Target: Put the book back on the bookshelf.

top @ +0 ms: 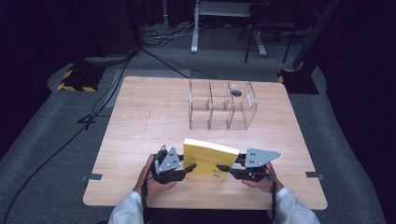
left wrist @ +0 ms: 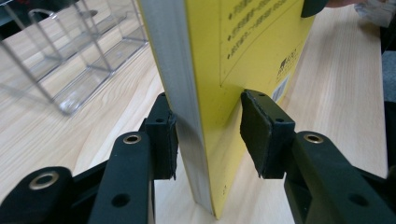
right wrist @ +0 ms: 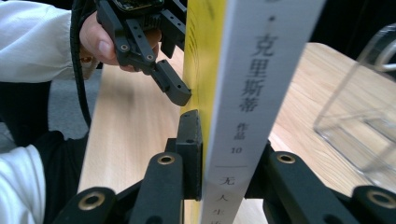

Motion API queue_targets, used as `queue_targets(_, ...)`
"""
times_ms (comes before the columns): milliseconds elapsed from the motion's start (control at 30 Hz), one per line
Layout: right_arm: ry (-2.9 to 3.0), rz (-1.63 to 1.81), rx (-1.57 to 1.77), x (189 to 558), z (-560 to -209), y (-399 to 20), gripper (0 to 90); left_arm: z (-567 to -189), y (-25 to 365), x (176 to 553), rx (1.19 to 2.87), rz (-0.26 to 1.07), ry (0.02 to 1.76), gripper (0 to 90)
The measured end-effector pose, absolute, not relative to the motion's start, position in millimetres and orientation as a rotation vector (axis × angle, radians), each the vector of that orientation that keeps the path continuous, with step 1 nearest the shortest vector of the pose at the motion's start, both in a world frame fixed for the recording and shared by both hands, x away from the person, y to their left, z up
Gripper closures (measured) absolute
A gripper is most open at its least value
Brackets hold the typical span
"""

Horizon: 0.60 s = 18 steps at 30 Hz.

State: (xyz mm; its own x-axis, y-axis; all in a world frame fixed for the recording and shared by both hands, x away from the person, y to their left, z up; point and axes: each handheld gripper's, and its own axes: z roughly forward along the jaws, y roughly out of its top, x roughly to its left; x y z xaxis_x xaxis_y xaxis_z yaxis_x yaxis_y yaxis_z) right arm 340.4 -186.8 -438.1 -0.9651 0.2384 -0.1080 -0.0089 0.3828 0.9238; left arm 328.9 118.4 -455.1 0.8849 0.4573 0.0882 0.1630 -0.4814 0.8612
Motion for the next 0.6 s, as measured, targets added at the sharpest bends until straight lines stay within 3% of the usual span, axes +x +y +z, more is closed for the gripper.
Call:
queue_targets(233, 2.409, 1.606, 0.229, 343, -439, -205, 69.0, -456, 100, 348, 2.063, 0.332, 0.406, 58.2)
queue_targets(600, 2.406, 1.589, 0.308, 346, -444, -219, 72.7, -458, 81, 356, 2.054, 0.305, 0.372, 56.5)
